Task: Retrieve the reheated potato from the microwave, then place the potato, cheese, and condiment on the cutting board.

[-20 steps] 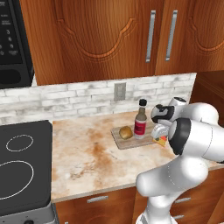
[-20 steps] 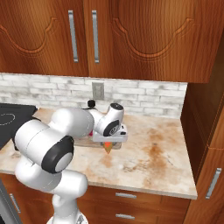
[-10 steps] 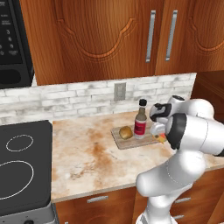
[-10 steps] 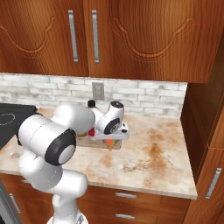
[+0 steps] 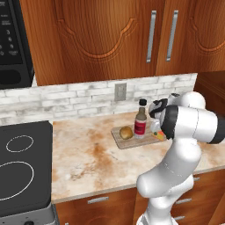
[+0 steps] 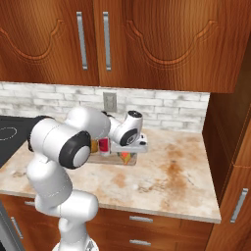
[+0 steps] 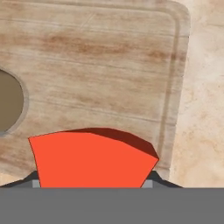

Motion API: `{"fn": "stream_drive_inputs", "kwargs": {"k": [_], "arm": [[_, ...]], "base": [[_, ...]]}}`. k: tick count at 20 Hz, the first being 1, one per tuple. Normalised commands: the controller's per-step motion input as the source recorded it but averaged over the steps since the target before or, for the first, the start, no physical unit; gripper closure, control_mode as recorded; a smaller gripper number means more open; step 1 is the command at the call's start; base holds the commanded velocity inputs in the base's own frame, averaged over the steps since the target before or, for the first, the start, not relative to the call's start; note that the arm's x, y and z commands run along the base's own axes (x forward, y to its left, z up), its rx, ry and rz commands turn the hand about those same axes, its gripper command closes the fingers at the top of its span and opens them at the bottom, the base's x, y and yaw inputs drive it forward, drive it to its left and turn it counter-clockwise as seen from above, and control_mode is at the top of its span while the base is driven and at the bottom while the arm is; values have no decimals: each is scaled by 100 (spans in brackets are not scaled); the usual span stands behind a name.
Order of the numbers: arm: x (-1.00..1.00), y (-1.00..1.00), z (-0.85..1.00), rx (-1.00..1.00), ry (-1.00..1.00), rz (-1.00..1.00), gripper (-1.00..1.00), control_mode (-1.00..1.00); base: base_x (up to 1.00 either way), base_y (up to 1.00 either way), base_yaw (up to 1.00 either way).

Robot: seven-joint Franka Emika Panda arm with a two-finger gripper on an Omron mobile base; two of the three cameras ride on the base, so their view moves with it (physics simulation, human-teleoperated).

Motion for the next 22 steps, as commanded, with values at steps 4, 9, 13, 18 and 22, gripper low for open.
{"fn": "stream_drive_inputs", "kwargs": {"k": [4,9,13,18,22], "arm": [[13,-3,-4,0,0,0,100,-100],[8,0,3,0,0,-1,100,-100],[9,0,5,0,0,-2,100,-100],[14,4,1,0,0,-1,100,-100],[16,5,-2,0,0,-2,100,-100]], "base": [[0,0,0],[0,0,0],[0,0,0],[0,0,0],[0,0,0]]}}
